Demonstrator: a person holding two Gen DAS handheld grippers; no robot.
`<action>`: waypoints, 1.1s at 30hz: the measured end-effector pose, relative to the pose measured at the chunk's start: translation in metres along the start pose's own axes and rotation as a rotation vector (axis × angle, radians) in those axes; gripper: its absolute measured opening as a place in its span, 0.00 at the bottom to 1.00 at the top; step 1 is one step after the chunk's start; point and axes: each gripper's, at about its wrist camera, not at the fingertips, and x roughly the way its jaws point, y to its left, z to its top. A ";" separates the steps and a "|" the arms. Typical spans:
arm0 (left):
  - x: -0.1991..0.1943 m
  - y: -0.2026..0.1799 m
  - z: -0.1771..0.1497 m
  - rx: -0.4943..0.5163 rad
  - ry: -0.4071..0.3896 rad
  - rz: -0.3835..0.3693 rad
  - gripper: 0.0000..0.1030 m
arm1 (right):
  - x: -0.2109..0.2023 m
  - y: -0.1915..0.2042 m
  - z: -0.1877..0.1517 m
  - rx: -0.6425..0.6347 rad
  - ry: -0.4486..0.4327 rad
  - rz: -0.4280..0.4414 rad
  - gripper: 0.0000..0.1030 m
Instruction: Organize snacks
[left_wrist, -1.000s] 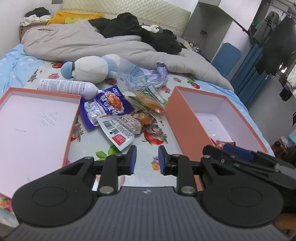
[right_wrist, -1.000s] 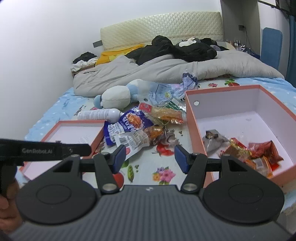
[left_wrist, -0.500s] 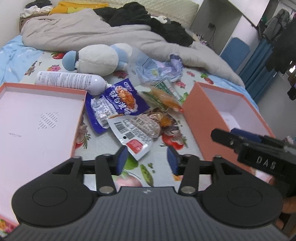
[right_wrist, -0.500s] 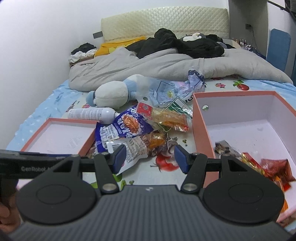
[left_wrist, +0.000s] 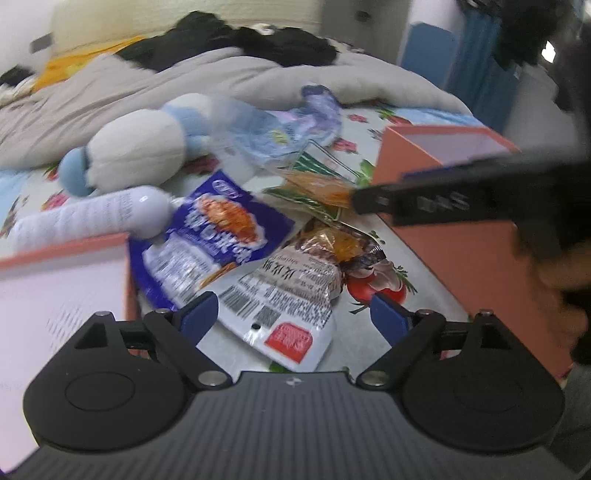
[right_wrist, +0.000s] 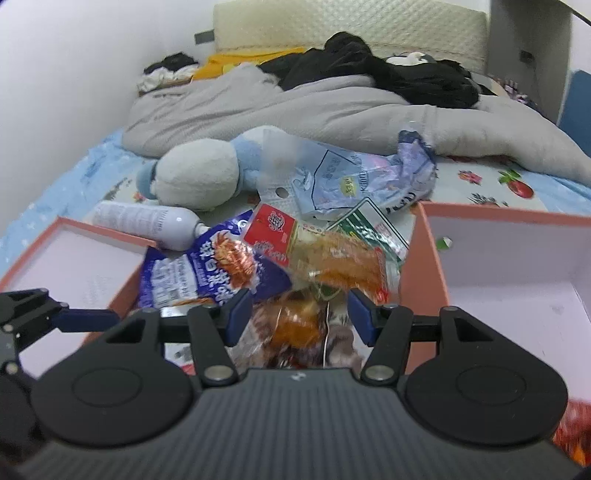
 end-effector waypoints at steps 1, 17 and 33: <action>0.007 -0.001 0.002 0.032 0.004 -0.014 0.90 | 0.008 -0.001 0.003 -0.006 0.008 -0.005 0.57; 0.086 0.001 0.010 0.247 0.075 -0.076 0.88 | 0.080 0.008 0.013 -0.118 0.036 0.036 0.47; 0.076 -0.005 0.001 0.157 0.100 -0.024 0.39 | 0.048 0.011 0.014 -0.135 -0.012 0.011 0.02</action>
